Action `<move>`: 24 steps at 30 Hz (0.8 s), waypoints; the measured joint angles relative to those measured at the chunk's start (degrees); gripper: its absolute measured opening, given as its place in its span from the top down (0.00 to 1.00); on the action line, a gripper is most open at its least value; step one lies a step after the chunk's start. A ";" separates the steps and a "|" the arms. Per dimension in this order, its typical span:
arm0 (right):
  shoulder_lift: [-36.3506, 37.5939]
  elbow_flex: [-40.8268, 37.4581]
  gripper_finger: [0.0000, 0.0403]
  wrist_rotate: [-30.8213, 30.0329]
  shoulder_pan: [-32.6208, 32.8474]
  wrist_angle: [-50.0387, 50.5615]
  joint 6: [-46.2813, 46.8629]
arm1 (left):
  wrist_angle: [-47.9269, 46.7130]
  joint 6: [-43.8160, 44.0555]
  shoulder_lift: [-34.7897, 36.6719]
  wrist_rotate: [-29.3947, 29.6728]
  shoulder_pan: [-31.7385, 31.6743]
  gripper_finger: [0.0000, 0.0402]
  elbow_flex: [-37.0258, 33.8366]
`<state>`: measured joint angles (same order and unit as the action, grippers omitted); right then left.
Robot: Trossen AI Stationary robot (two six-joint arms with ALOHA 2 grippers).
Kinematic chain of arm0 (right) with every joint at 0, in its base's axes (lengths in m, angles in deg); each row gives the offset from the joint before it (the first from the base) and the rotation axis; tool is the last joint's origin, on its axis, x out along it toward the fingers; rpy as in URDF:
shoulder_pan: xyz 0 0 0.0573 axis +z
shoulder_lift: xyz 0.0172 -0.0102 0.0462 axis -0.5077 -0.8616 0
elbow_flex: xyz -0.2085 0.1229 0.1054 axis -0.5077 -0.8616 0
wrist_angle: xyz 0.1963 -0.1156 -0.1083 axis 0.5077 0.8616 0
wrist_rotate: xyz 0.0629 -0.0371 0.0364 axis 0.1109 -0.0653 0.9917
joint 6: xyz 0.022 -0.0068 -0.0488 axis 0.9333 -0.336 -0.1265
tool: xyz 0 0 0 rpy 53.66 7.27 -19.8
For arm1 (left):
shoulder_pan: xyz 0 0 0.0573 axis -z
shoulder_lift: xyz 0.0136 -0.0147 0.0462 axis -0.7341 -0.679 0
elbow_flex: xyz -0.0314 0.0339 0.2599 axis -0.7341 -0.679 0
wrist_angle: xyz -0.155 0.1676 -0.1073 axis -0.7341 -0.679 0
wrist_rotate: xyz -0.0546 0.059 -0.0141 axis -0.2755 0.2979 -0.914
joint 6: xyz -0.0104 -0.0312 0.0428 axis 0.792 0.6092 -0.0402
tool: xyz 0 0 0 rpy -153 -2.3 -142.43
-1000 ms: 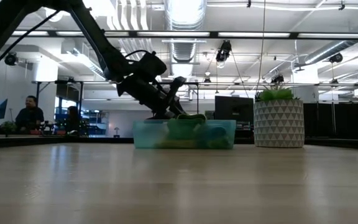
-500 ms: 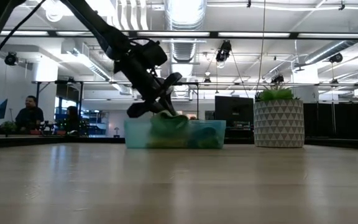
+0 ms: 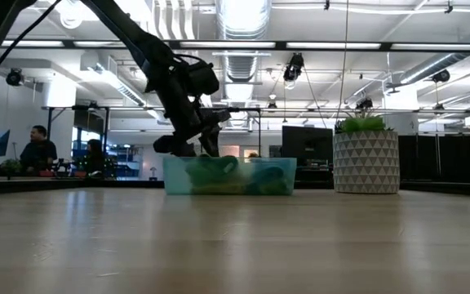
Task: Fold microfiber towels
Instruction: Put the green microfiber cloth into the blue bin
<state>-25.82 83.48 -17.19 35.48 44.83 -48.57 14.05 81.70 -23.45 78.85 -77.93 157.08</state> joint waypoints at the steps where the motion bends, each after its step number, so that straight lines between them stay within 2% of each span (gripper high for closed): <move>1: -0.11 0.00 0.83 0.61 0.00 0.00 0.17 | -0.71 -0.89 0.14 0.31 -0.02 0.46 0.03; 7: -0.39 0.09 0.83 1.03 0.00 -0.02 0.54 | -8.74 -2.45 0.33 0.66 -0.09 0.22 2.31; 12: -0.37 0.09 0.83 1.03 0.00 -0.02 0.43 | -15.24 -5.58 0.53 0.65 -0.09 0.17 5.87; 19: -0.37 0.07 0.83 1.03 0.00 -0.02 0.56 | -15.58 -13.27 3.25 0.73 -0.07 0.22 9.07; 22: -0.45 0.07 0.83 1.03 0.00 0.02 0.76 | -15.72 -15.20 4.22 1.33 -0.04 0.33 9.03; 24: -0.60 0.04 0.83 1.03 0.00 0.07 0.77 | -15.35 -16.49 4.23 1.02 -0.04 0.45 8.63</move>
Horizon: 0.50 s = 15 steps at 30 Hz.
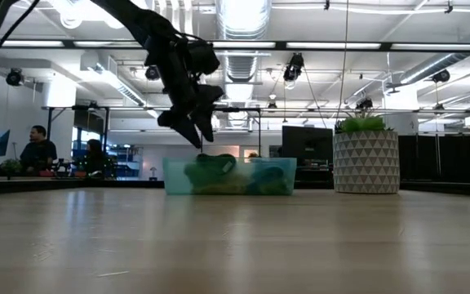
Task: Fold microfiber towels
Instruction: Put the green microfiber cloth into the blue bin
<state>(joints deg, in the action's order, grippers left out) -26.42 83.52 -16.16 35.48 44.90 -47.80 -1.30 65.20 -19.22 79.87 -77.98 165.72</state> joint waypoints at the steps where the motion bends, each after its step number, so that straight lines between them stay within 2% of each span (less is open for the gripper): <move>1: -0.17 0.00 0.83 0.00 0.00 -0.02 -0.04 | 0.02 -0.31 -0.46 -0.45 0.00 0.52 -0.41; 6: -0.94 -0.02 0.83 0.00 0.00 -0.04 -0.47 | 0.62 -1.23 -4.41 -1.60 0.27 0.90 -1.62; 7: -1.08 -0.02 0.83 0.02 0.00 -0.02 -0.50 | 0.75 -1.24 -5.04 -1.63 0.31 0.95 -1.62; 11: -1.45 0.00 0.83 0.00 0.00 -0.03 -0.47 | 0.12 -1.29 -5.82 -1.10 0.26 0.96 -1.38; 15: -1.37 0.03 0.83 0.00 0.00 -0.07 -0.47 | 0.57 -1.29 -2.99 -0.16 0.31 0.95 -0.69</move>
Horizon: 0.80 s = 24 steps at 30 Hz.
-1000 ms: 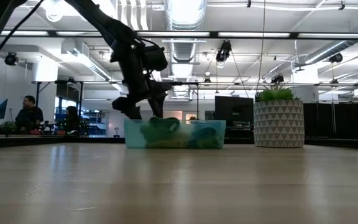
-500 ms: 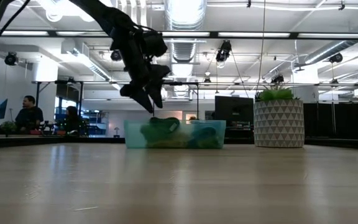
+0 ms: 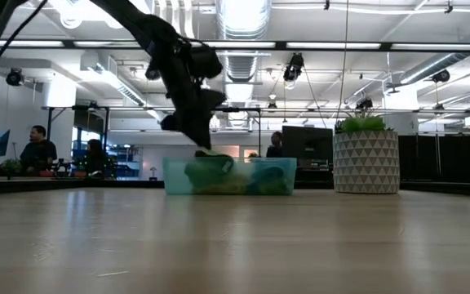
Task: Fold microfiber towels
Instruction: Put the green microfiber cloth into the blue bin
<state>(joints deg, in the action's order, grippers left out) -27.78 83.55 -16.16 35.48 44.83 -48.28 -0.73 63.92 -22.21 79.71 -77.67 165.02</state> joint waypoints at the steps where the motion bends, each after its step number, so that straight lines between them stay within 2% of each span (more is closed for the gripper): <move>1: 0.00 0.02 0.83 0.00 0.00 0.00 0.00 | 1.14 -0.02 0.85 0.34 0.00 0.95 0.26; 5: -0.27 0.02 0.83 0.00 0.00 -0.02 0.00 | 7.04 -0.22 1.47 0.46 -0.04 0.95 0.28; 8: -0.62 0.02 0.83 -0.01 0.00 -0.22 0.31 | 11.14 0.02 -0.87 -0.29 -0.35 0.96 0.26; 13: -0.74 0.02 0.83 0.00 0.00 -0.68 2.29 | 5.90 2.54 -3.47 -1.94 -0.48 1.00 0.04; 18: -0.63 0.02 0.83 0.00 0.00 -1.16 2.37 | 1.11 1.31 -1.70 -2.26 -0.42 1.00 -0.68; 24: -0.70 0.03 0.83 -0.02 0.00 -1.79 1.51 | 0.88 0.67 0.26 -2.82 -0.28 1.00 -0.10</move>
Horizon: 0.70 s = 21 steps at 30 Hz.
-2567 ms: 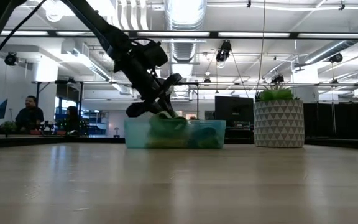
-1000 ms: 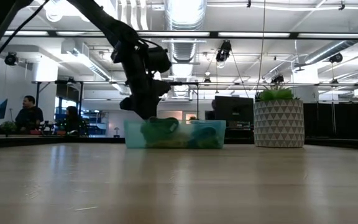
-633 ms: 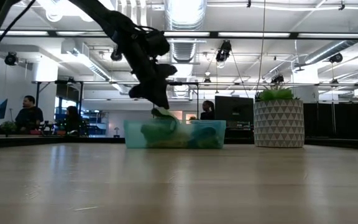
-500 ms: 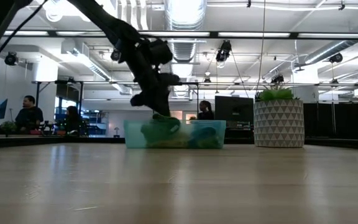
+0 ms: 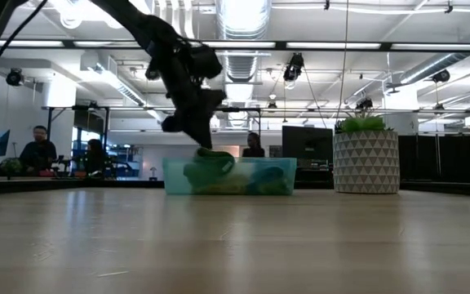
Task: Fold microfiber towels
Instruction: Put the green microfiber cloth into the blue bin
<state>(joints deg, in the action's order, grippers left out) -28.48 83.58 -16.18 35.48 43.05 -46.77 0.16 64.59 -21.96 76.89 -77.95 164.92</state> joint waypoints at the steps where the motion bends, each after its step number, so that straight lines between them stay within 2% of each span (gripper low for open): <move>1: 0.00 -0.02 0.83 0.00 0.00 0.02 0.03 | 0.19 -0.04 0.71 -0.23 0.18 1.00 0.46; 5: 0.00 0.01 0.83 0.00 0.00 0.02 0.15 | -0.24 -0.56 1.99 -7.01 0.96 1.00 0.45; 13: 0.00 0.01 0.83 0.00 0.00 -0.05 -0.15 | -4.05 -0.67 -0.01 -6.26 3.91 1.00 -2.00; 21: -0.04 0.01 0.83 0.00 0.00 -0.25 0.08 | -7.28 -0.96 -0.10 -5.77 4.07 1.00 -2.02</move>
<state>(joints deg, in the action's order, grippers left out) -28.53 83.58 -16.18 35.48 42.79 -46.69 -7.13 63.63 -22.05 71.13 -73.88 162.90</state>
